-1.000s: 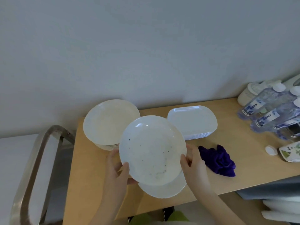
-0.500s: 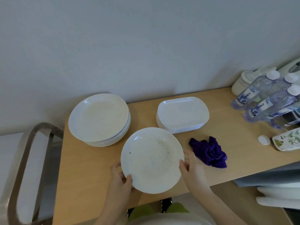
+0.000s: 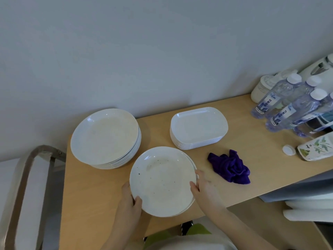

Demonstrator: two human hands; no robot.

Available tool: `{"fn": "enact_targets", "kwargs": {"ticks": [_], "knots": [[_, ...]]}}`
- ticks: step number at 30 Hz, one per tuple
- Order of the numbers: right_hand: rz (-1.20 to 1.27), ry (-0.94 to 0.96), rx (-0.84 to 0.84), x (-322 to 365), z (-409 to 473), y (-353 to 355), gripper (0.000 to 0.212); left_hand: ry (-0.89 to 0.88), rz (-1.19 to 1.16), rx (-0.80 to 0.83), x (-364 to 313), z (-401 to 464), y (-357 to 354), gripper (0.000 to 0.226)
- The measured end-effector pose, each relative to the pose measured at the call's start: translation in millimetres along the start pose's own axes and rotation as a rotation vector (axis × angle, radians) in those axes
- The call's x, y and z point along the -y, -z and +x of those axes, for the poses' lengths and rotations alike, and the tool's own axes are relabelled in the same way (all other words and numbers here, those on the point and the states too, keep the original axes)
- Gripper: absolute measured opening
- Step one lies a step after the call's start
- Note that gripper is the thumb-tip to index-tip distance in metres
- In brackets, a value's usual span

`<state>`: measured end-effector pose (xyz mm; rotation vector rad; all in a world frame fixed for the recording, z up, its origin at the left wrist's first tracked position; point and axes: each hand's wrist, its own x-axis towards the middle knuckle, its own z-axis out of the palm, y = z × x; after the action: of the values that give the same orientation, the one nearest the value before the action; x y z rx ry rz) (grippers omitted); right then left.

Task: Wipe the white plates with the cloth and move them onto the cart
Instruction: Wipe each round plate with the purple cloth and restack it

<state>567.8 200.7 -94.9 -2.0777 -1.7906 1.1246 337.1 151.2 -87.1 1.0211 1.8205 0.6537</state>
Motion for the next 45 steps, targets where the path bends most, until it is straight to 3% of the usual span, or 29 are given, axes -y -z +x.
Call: {"fn": "enact_targets", "kwargs": {"ticks": [3, 7, 9, 12, 16, 20, 24, 29, 33, 39, 45], "knots": [[-0.204, -0.028, -0.037, 9.9, -1.8, 14.1, 0.038, 0.008, 0.006, -0.018, 2.6, 1.2, -2.6, 0.048], [-0.351, -0.018, -0.437, 8.2, 1.5, 51.6, 0.041, 0.048, -0.015, -0.03, 6.5, 6.5, -4.8, 0.048], [-0.567, -0.067, -0.491, -8.8, 9.2, 70.8, 0.051, 0.061, -0.01, -0.025, 7.3, 8.1, -4.9, 0.047], [-0.629, -0.184, -0.288, -36.8, 21.7, 88.3, 0.073, 0.06, -0.008, -0.014, 7.3, 9.5, -3.6, 0.046], [-0.472, -0.184, -0.11, -51.8, 33.2, 88.5, 0.057, 0.106, -0.022, 0.022, 7.2, 12.7, -0.2, 0.053], [-0.216, -0.172, -0.247, -39.2, 30.4, 94.0, 0.037, 0.114, -0.041, 0.078, 2.5, 16.6, 4.2, 0.058], [0.0, -0.006, -0.394, -11.9, 11.1, 96.9, 0.019, 0.076, -0.009, 0.12, -1.7, 19.3, 8.8, 0.056], [0.205, 0.189, -0.293, 51.7, -11.0, 86.7, 0.023, 0.093, -0.02, 0.114, -0.1, 20.5, 10.7, 0.048], [0.093, 0.317, -0.116, 84.3, -10.7, 38.8, 0.031, 0.068, -0.02, 0.155, -1.0, 17.0, 15.4, 0.049], [-0.349, 0.457, -0.013, 96.2, -12.2, -43.0, 0.052, -0.005, -0.084, 0.174, -6.1, 15.9, 20.2, 0.048], [-0.473, 0.39, 0.089, 52.6, -15.4, -40.6, 0.057, -0.003, -0.136, 0.2, -8.8, 12.2, 18.5, 0.048]]}}
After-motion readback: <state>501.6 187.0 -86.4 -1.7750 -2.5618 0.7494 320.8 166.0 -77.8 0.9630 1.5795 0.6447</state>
